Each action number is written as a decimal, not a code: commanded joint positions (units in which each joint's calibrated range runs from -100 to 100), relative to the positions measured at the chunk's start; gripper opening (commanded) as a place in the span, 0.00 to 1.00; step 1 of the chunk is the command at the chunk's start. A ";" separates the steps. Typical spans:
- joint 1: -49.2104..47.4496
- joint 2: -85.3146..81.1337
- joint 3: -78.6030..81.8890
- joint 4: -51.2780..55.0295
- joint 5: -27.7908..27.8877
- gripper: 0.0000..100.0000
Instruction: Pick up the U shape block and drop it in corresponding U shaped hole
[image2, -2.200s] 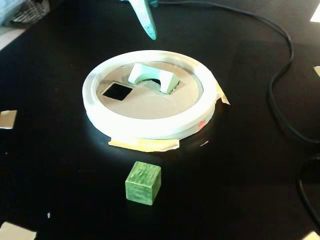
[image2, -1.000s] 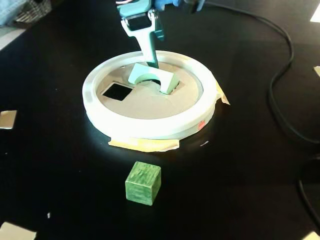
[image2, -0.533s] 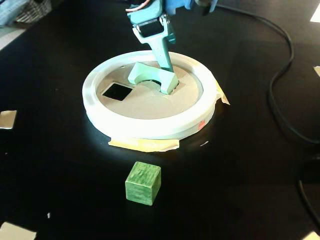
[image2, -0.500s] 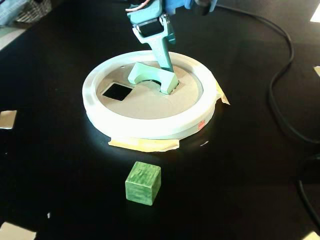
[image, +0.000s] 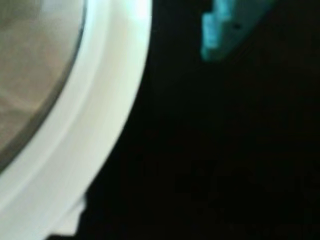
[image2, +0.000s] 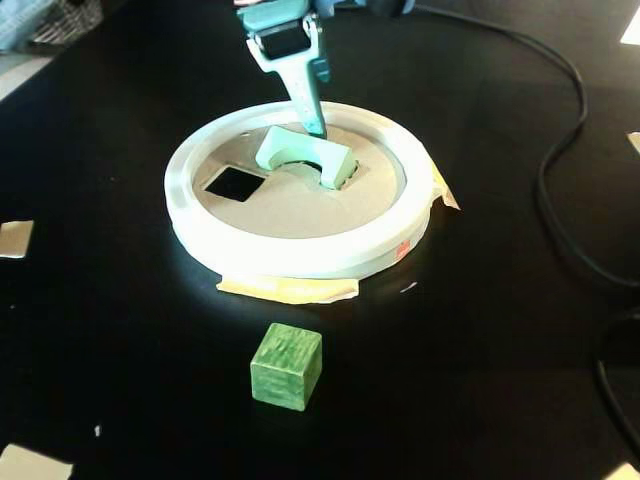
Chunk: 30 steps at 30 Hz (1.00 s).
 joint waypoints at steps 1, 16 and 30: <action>-0.89 -1.47 -0.85 3.56 -0.34 0.98; -6.13 -8.55 -5.04 0.05 -0.39 0.98; -7.38 -22.70 -8.59 9.08 7.86 0.98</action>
